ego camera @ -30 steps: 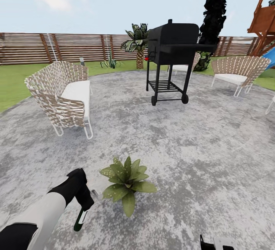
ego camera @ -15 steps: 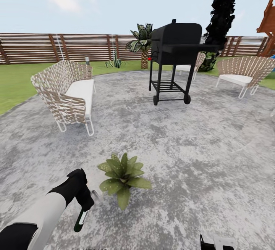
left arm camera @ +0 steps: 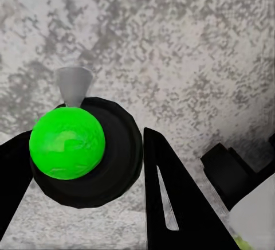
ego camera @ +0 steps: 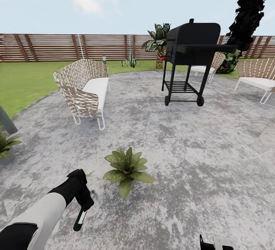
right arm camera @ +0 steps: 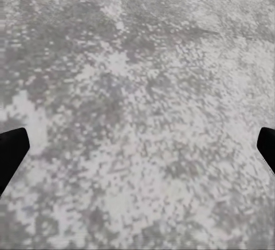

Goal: Pick up the pesticide atomizer in the garden and spray insectifuge to fully cover both potted plants in the garden.

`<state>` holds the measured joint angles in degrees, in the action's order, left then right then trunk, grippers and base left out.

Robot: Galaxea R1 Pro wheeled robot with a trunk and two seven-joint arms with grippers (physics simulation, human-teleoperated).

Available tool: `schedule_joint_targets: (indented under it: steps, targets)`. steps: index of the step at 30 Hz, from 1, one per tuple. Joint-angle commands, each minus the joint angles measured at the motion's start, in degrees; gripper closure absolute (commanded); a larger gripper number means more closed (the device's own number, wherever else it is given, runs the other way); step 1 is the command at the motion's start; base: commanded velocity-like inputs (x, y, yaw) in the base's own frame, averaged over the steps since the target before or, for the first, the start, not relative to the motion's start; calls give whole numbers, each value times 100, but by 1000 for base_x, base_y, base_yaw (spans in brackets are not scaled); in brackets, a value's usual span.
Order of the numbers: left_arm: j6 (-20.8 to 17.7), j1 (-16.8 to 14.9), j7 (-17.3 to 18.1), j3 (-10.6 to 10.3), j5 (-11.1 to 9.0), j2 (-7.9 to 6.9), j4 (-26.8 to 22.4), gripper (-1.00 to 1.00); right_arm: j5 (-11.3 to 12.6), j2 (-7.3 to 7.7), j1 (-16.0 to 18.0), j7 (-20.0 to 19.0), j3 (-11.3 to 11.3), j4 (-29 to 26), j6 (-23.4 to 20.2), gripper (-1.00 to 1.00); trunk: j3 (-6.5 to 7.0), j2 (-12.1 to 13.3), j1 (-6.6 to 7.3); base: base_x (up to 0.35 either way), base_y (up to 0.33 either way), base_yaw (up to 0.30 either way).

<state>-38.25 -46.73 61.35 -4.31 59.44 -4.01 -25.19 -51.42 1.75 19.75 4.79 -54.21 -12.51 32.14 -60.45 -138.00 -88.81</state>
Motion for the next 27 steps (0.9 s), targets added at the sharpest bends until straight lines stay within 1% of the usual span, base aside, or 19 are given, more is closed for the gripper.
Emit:
schedule_joint_targets:
  steps: [1, 5, 7, 9, 11, 14, 19, 27]
  targets:
    - [-46, -3, 20, -16, -56, -4, -11, 100, -62, 1, 5, 39, -28, 9, 20, -100, -5, -2, 0, 219, -171, 52]
    - [-49, -3, -112, -2, -89, -5, -7, 100, -62, 1, 3, 39, -28, 5, 20, -100, -5, -2, 0, 234, -170, 13]
    - [-48, -3, -247, 0, -166, -4, -4, 100, -62, 1, 2, 39, -26, 6, 20, -100, -5, -2, 0, 239, -169, 23]
    - [-46, 1, -274, 0, -271, -5, -3, 100, -62, 1, 4, 39, -25, 10, 20, -100, -5, -2, 0, 239, -170, 156]
    - [-43, 49, -286, -2, -320, -6, 2, 100, -62, 1, 3, 39, -25, 10, 20, -100, -5, -2, 0, 239, -170, 241]
    - [-43, 101, -290, -1, -335, -4, -2, 100, -62, 1, 4, 39, -21, 12, 20, -100, -5, -2, 0, 158, -112, 270]
    - [-43, 121, -290, -4, -337, -7, 0, 100, -62, 1, 3, 39, -24, 11, 20, -100, -5, -2, 0, 13, -9, 252]
    - [-43, 130, -290, -1, -337, -12, -3, 100, -61, 10, 3, 39, -28, 3, 20, -100, -5, -2, 0, 0, 0, 26]
